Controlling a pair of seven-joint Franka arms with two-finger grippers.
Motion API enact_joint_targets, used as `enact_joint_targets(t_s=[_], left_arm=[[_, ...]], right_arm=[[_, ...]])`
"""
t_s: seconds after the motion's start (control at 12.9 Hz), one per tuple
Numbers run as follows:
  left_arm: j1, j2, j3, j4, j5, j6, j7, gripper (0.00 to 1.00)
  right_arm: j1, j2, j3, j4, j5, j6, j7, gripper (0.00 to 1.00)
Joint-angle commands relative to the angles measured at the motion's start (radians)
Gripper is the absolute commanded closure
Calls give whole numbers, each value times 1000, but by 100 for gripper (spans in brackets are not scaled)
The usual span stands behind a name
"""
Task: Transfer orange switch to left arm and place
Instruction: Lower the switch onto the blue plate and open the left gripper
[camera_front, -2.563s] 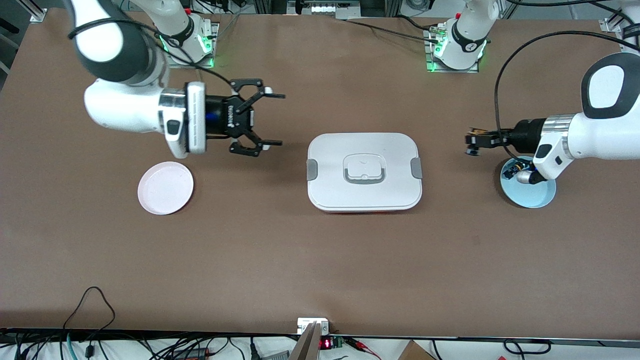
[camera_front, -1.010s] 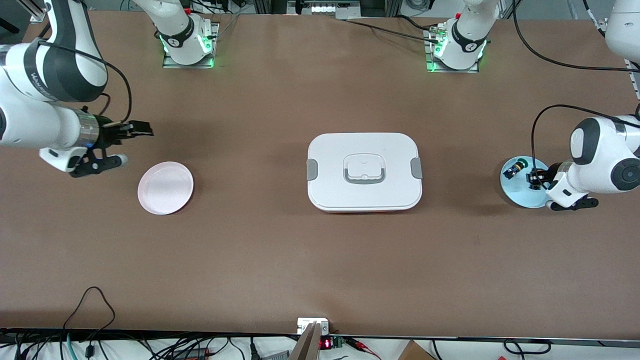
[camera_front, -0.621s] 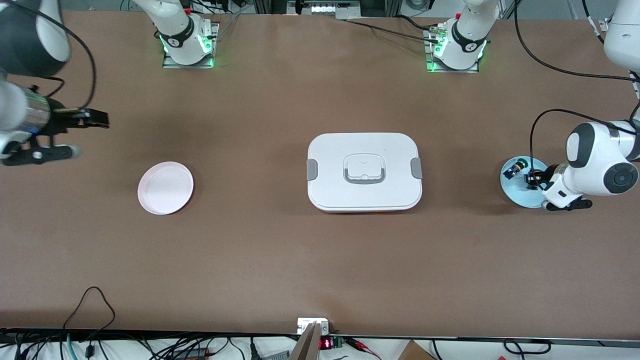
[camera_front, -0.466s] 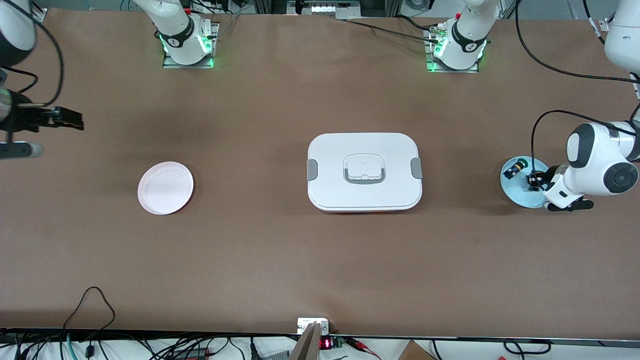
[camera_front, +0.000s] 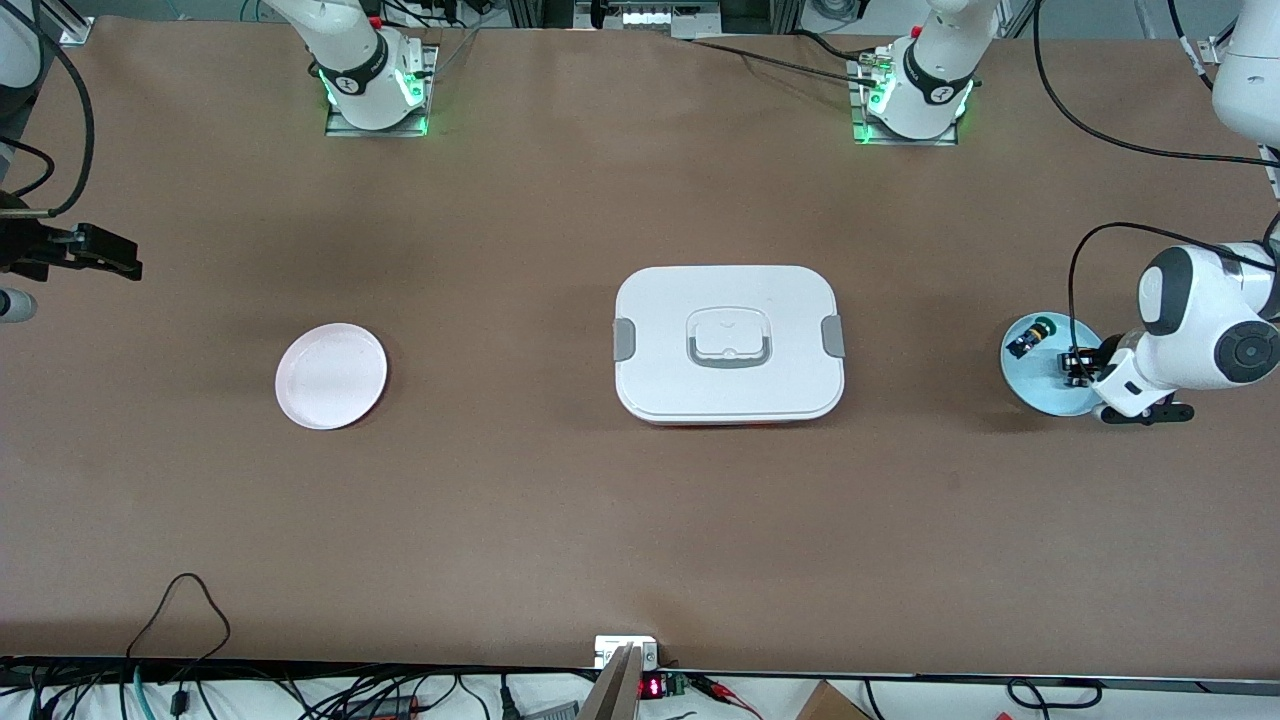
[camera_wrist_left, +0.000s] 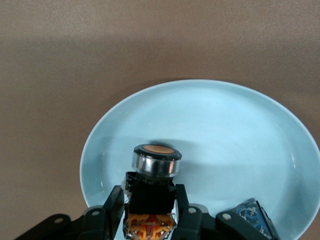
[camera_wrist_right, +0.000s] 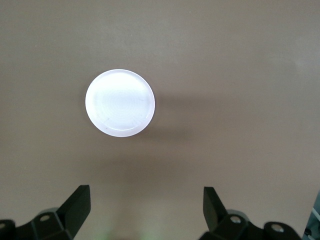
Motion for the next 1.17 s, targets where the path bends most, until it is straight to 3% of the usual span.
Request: enact_joint_targets(t_s=[0.0, 0.16, 0.31, 0.54, 0.78, 1.01, 1.09], left_arm=[[4, 8, -6, 57, 30, -11, 42, 0], [4, -11, -21, 101, 16, -46, 47, 0], [0, -49, -76, 167, 2, -149, 45, 0], [-15, -112, -161, 285, -50, -314, 42, 0], [-23, -204, -244, 332, -105, -425, 47, 0], [-40, -279, -236, 379, -312, -537, 36, 0], [-57, -297, -235, 385, -326, -589, 27, 0]], right_arm=[[13, -51, -15, -83, 42, 29, 96, 0], [10, -83, -15, -141, 42, 60, 95, 0], [13, -176, -15, -291, 37, 174, 92, 0], [10, -169, -13, -232, 37, 131, 56, 0], [13, -156, -12, -182, 43, 114, 64, 0], [13, -152, -10, -180, 48, 124, 72, 0], [13, -152, -9, -180, 48, 124, 69, 0]])
